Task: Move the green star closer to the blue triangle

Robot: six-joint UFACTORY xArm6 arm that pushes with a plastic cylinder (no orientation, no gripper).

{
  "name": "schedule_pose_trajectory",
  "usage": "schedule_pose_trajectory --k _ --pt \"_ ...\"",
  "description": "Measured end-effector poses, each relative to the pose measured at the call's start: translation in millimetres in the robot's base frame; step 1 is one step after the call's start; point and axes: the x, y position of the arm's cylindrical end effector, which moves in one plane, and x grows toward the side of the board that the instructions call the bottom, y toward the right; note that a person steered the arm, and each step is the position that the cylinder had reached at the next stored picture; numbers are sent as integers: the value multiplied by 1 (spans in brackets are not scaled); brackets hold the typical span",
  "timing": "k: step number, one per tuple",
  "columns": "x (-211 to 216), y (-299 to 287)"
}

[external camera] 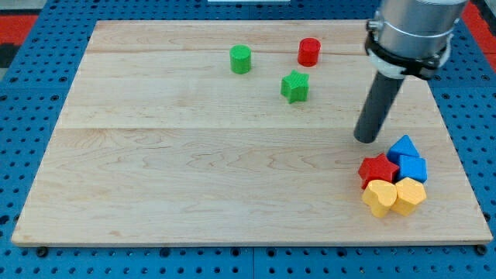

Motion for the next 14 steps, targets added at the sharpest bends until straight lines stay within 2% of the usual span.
schedule_pose_trajectory --k 2,4,5,10,11,12,13,14 --pt "-64 -5" --pt "-133 -56" --pt "-133 -99" --pt "-18 -97" --pt "-19 -114" --pt "-43 -122" --pt "-62 -106" --pt "-61 -96"
